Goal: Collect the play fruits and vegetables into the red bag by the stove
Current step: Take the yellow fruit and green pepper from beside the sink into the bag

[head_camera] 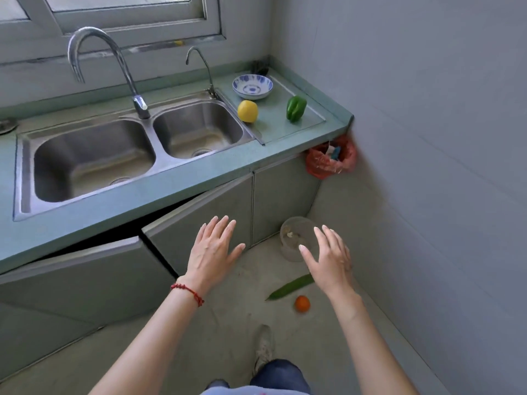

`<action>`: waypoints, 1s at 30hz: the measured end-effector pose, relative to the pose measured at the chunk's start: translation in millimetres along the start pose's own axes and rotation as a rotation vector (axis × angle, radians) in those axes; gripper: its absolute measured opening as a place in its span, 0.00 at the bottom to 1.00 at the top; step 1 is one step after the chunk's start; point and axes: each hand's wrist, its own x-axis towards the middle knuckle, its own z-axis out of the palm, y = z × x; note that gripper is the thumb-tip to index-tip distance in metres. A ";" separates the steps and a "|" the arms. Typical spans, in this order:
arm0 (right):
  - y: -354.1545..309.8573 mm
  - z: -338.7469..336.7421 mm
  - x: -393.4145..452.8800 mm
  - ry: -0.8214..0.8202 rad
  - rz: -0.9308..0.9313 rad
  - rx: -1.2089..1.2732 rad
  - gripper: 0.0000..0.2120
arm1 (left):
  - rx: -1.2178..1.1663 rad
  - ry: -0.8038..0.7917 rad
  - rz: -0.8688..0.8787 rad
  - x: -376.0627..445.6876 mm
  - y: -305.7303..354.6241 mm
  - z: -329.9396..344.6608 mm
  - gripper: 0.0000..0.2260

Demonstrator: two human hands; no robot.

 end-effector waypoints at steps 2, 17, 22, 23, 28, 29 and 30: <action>1.7 -4.0 35.6 0.008 -0.016 0.001 0.27 | 0.000 0.020 0.001 33.2 2.6 -3.0 0.26; -10.3 18.5 219.4 -0.053 -0.016 -0.010 0.28 | -0.009 -0.021 -0.004 222.3 -23.8 3.1 0.27; -26.6 31.9 284.7 -0.057 0.033 0.009 0.28 | -0.021 -0.040 0.031 295.5 -49.1 5.4 0.27; -31.3 33.8 297.5 -0.060 0.041 0.013 0.29 | -0.023 -0.044 0.039 309.3 -53.7 4.5 0.27; -51.8 41.7 350.3 -0.048 0.068 -0.003 0.28 | -0.029 -0.087 0.085 368.9 -74.5 0.8 0.27; -54.5 43.1 358.1 -0.046 0.075 -0.007 0.28 | -0.026 -0.092 0.097 379.2 -77.8 0.7 0.27; -56.2 44.5 364.8 -0.047 0.079 -0.009 0.28 | -0.026 -0.099 0.106 388.5 -80.4 0.8 0.26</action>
